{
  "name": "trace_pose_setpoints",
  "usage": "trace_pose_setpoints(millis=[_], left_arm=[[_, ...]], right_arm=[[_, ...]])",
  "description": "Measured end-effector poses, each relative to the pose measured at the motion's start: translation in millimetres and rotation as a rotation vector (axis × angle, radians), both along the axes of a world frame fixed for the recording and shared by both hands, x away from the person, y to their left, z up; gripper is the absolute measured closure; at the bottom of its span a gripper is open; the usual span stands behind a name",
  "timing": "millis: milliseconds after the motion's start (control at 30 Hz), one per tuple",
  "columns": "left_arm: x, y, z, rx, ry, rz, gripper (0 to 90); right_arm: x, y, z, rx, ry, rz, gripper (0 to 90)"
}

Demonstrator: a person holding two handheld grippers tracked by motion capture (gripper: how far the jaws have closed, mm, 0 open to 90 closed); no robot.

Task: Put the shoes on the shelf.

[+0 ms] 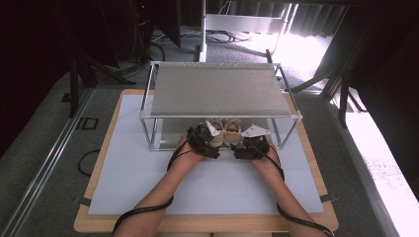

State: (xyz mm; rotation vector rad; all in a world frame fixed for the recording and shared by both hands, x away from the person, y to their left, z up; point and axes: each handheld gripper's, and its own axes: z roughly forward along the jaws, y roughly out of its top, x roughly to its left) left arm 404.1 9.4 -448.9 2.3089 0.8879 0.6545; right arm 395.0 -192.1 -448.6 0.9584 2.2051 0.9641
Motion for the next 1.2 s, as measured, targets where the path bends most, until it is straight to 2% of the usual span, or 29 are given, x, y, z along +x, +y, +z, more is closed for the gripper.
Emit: trace_pose_setpoints(millis=[133, 167, 267, 333, 367, 533, 667, 733, 833, 900, 967, 1100, 1200], left_arm=[[-8.7, 2.0, 1.5, -0.026, -0.010, -0.007, 13.9], [-11.1, 3.2, 2.5, -0.036, -0.015, -0.010, 13.6], [-18.8, 5.8, 2.9, -0.064, -0.018, -0.012, 9.8], [-21.9, 6.6, 2.9, -0.068, -0.020, -0.016, 8.3], [-27.9, 8.4, 2.0, -0.077, -0.026, -0.023, 8.3], [-41.2, 17.1, -2.0, -0.112, -0.018, -0.030, 8.3], [-48.6, 23.4, -5.2, -0.121, -0.016, -0.031, 8.3], [-55.3, 30.4, -8.9, -0.129, -0.011, -0.038, 8.3], [-62.9, 40.8, -12.5, -0.131, -0.027, -0.036, 8.3], [-68.5, 47.3, -14.3, -0.149, -0.056, -0.044, 8.3], [-73.0, 53.9, -17.0, -0.166, -0.056, -0.042, 8.1], [-82.3, 67.1, -23.9, -0.178, -0.029, -0.048, 8.1], [-87.3, 73.0, -25.1, -0.186, -0.040, -0.045, 8.1]], right_arm=[[-9.8, -4.4, -4.0, 0.007, -0.051, -0.011, 11.6], [-15.2, -8.3, -4.8, 0.031, -0.046, 0.002, 11.6], [-21.1, -12.7, -5.2, 0.037, -0.054, 0.007, 11.6], [-24.2, -14.7, -5.5, 0.043, -0.054, 0.002, 11.6], [-27.1, -17.3, -6.1, 0.051, -0.058, 0.006, 11.6], [-44.4, -29.0, -13.1, 0.026, -0.062, 0.008, 11.7], [-51.8, -36.0, -15.7, 0.026, -0.067, 0.010, 11.7], [-57.6, -43.4, -17.2, 0.041, -0.065, 0.007, 11.7], [-63.1, -50.1, -19.6, 0.039, -0.068, -0.009, 11.6], [-67.0, -55.3, -21.8, 0.049, -0.070, -0.018, 11.6], [-72.1, -62.7, -26.0, 0.076, -0.077, -0.034, 11.7], [-78.0, -69.2, -28.8, 0.059, -0.079, -0.052, 11.7], [-82.3, -73.8, -28.7, 0.059, -0.082, -0.053, 11.7]])
